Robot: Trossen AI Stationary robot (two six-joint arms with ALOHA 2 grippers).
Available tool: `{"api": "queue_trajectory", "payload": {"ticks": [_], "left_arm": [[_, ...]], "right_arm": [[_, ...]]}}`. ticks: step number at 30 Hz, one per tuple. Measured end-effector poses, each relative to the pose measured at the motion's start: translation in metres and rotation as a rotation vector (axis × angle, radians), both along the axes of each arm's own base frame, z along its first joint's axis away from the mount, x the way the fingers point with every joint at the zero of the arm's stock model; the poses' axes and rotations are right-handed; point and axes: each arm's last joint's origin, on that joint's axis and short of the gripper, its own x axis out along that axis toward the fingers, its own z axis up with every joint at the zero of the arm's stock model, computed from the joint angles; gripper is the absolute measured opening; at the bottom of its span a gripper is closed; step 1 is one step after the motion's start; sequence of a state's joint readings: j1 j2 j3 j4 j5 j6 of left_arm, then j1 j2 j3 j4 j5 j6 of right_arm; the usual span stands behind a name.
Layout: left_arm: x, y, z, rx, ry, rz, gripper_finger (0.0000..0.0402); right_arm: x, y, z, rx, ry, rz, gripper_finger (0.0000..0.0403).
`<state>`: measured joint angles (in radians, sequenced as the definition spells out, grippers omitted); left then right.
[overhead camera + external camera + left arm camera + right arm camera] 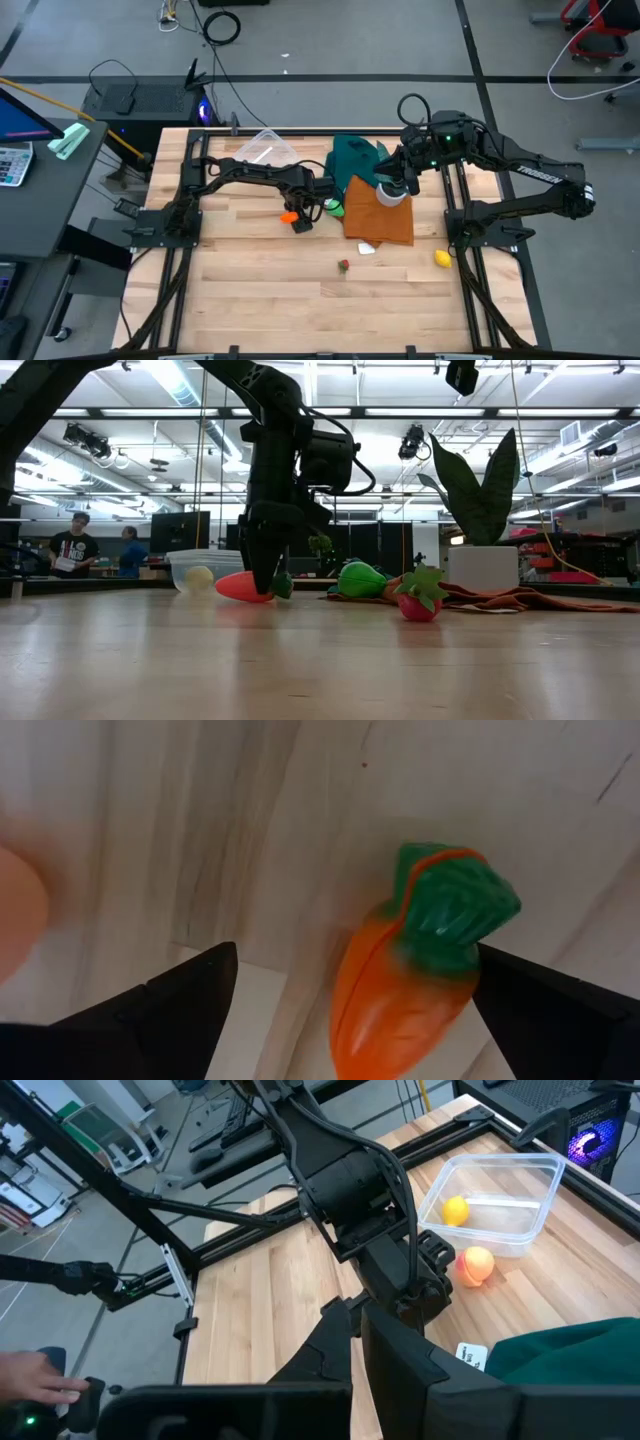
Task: Pick and placing Produce into tupperware
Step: Put the carrot into the transparent container
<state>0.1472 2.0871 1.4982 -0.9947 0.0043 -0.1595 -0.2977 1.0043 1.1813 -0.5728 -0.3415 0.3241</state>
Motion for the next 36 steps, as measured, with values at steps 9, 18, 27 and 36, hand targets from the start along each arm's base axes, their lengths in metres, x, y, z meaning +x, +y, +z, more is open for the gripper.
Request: {"api": "queue_trajectory", "payload": {"ticks": [9,18,27,36], "left_arm": [[0.003,-0.008,-0.004,-0.059,-0.016,-0.031,0.0376],[0.007,-0.012,-0.004,-0.055,-0.047,-0.043,0.0271],[0.007,-0.012,-0.001,-0.056,-0.057,-0.043,0.0145],[0.007,-0.012,-0.002,-0.052,-0.054,-0.043,0.0157]], "right_arm": [[0.0,0.0,0.0,0.0,0.002,0.0,0.0],[0.0,0.0,0.0,0.0,0.002,0.0,0.0],[0.0,0.0,0.0,0.0,0.003,0.0,0.0],[0.0,0.0,0.0,0.0,0.003,0.0,0.0]]}}
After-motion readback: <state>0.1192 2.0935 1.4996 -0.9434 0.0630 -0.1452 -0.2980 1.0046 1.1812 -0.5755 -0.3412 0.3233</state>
